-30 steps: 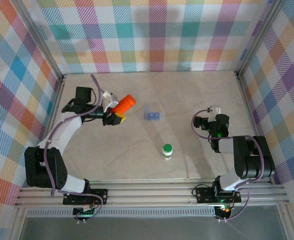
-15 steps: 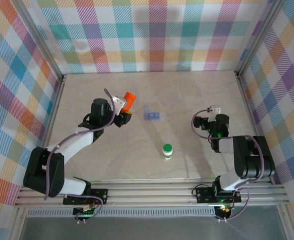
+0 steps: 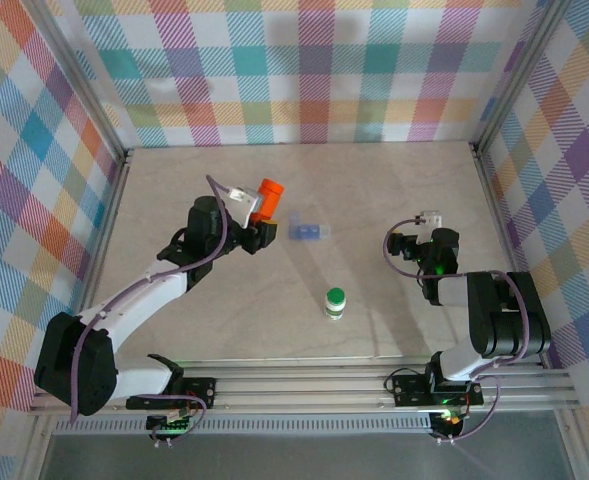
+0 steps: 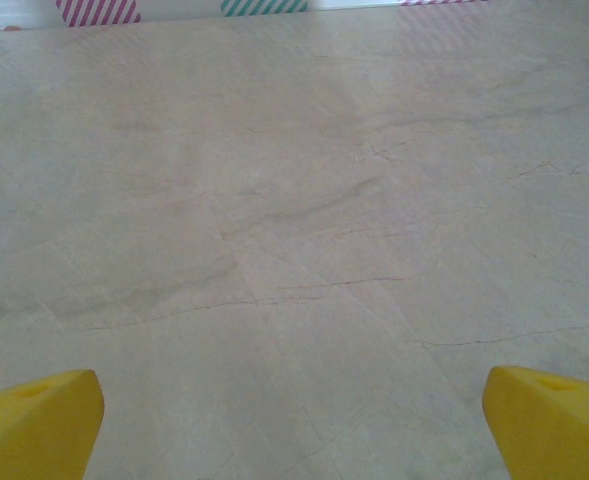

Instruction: Sort the pills into containers

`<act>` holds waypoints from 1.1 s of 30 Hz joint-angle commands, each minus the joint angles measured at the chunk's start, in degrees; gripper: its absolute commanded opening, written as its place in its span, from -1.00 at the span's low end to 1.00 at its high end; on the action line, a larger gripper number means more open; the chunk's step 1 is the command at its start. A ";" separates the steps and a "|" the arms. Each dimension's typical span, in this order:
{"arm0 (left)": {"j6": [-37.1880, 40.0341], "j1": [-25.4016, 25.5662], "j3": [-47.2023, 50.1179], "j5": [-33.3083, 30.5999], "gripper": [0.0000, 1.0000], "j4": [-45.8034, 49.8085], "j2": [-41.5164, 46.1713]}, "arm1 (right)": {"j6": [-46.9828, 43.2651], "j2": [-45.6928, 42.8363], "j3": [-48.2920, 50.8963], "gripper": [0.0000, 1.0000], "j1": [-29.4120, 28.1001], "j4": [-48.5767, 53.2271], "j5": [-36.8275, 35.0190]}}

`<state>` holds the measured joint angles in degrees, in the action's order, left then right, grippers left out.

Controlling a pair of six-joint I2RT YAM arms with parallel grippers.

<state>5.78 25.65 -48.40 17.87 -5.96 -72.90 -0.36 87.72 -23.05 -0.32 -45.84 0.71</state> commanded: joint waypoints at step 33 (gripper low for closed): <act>12.70 5.55 1.30 8.55 -1.00 -26.19 -14.27 | 41.45 -12.35 -45.32 0.81 -27.48 59.63 16.83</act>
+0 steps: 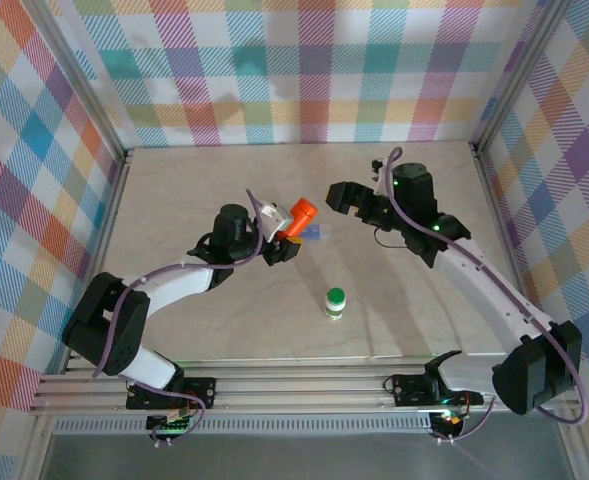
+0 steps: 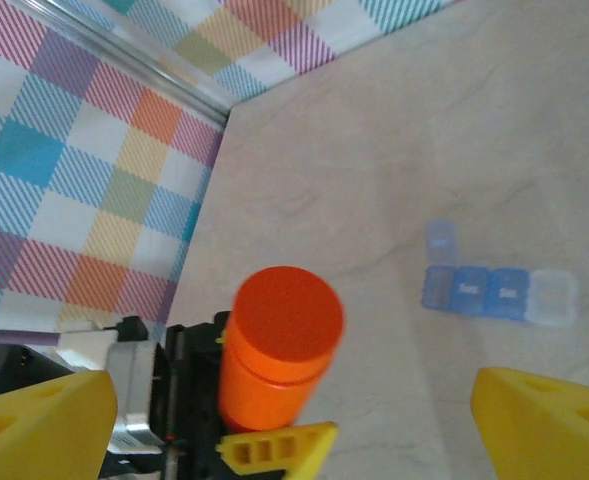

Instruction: Sort the pills into containers

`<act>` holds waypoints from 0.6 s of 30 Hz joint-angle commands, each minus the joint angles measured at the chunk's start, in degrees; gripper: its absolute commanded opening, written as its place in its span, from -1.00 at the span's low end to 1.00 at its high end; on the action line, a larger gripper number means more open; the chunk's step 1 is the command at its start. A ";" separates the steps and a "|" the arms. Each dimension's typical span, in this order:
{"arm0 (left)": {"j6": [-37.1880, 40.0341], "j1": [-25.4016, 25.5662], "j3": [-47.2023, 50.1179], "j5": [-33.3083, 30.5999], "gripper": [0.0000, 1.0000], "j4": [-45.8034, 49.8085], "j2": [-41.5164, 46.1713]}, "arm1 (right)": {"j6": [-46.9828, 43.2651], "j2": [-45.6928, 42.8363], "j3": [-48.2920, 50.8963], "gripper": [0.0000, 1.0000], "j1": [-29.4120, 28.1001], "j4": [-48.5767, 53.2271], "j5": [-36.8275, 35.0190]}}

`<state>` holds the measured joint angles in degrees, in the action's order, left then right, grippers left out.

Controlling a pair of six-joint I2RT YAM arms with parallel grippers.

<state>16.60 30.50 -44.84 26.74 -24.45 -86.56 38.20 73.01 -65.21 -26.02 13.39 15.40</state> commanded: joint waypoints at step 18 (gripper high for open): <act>0.76 1.75 -2.74 3.88 -1.00 -12.82 -3.11 | 3.51 8.85 -4.88 0.39 -4.24 -4.62 2.91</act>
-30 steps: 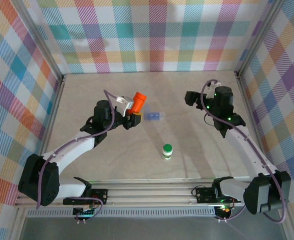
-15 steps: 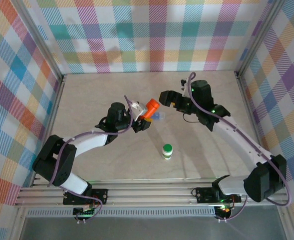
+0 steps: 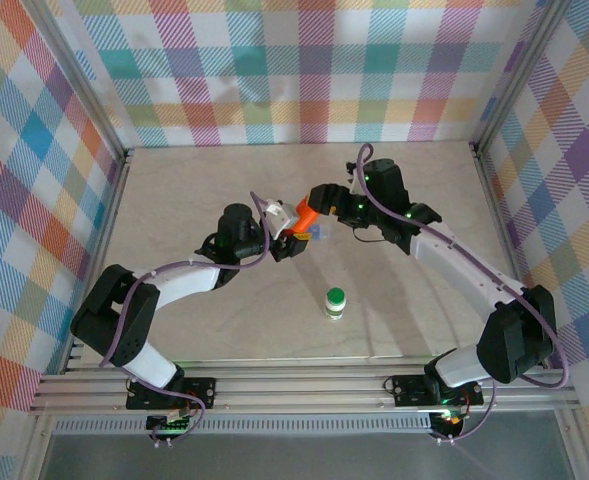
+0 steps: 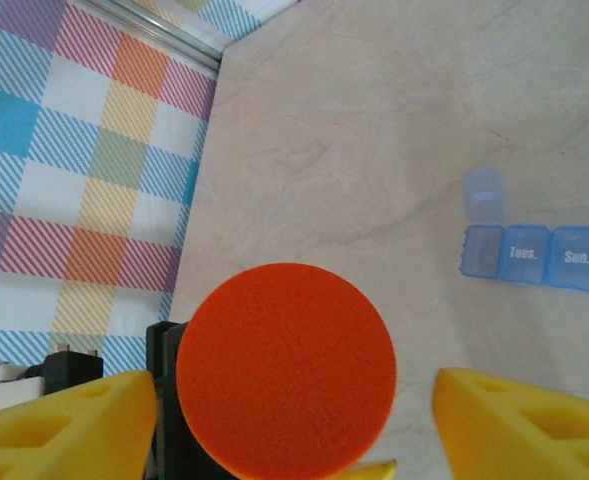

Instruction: Sort the pills into containers

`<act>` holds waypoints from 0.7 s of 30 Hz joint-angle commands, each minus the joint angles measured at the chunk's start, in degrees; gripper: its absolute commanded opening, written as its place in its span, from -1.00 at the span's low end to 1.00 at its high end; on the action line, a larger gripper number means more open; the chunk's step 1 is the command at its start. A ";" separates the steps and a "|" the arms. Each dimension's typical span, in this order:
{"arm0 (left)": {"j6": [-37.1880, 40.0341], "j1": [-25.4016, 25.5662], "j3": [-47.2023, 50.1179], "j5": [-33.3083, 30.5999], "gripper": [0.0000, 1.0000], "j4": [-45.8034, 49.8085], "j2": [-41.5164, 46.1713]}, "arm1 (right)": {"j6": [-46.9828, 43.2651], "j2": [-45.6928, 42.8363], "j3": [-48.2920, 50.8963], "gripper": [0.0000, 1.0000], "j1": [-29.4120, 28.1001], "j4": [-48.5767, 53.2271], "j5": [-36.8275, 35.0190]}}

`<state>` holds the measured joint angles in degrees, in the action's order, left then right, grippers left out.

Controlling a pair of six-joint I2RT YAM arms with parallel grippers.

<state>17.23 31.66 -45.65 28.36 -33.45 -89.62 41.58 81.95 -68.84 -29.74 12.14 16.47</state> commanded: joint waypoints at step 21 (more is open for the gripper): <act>5.85 -0.20 -5.04 20.36 -1.00 8.31 5.28 | -41.58 -5.97 2.85 -0.48 -0.50 -5.49 26.98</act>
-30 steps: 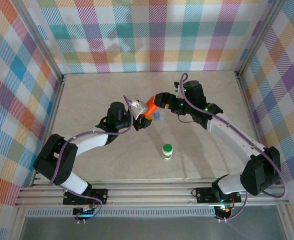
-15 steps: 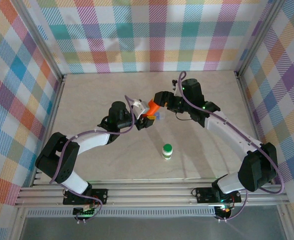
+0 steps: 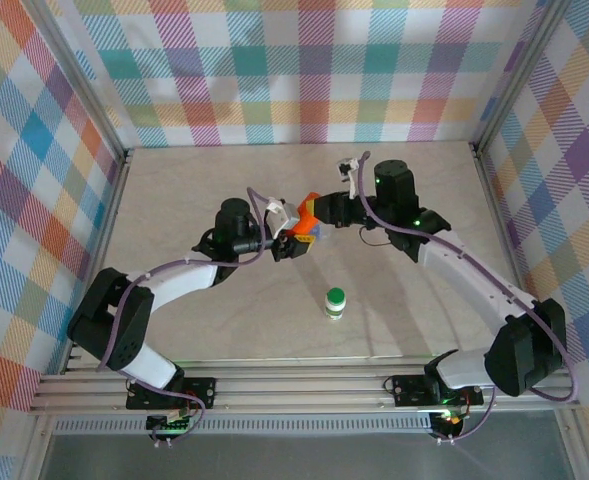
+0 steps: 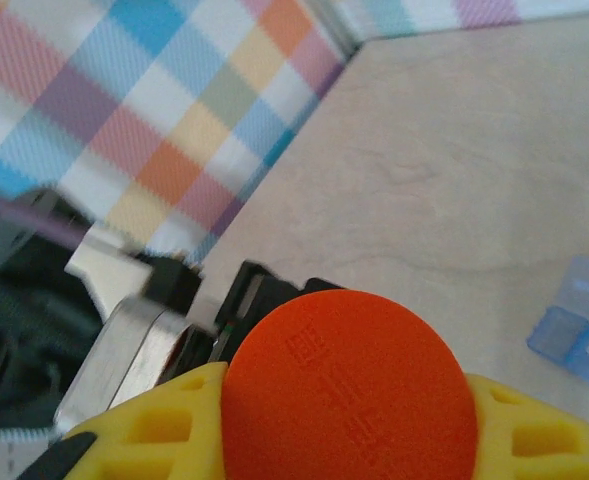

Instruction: Sort the pills into containers

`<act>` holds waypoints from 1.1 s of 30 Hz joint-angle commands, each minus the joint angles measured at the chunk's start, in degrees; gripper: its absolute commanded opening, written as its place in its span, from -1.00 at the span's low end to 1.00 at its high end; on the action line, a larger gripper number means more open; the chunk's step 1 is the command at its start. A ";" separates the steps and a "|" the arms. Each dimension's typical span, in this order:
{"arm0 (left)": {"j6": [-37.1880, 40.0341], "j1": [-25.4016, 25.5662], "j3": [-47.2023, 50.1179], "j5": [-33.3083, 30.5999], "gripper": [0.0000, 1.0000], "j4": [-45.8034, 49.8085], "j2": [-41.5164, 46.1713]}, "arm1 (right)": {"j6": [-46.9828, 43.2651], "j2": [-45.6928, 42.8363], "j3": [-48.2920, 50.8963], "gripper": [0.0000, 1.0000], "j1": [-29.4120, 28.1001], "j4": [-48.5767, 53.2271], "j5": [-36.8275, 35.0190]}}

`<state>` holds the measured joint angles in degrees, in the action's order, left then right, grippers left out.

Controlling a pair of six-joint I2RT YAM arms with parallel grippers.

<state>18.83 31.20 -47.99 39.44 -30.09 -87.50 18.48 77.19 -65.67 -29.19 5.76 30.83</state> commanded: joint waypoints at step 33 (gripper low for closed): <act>10.31 -2.20 -2.97 13.91 -1.00 19.72 11.08 | -52.58 -0.11 -7.21 -0.48 8.76 22.79 19.92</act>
<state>28.14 29.98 -50.06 49.87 -11.42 -78.85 -33.47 78.06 -73.34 -23.24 31.40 53.01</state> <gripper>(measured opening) 0.532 0.310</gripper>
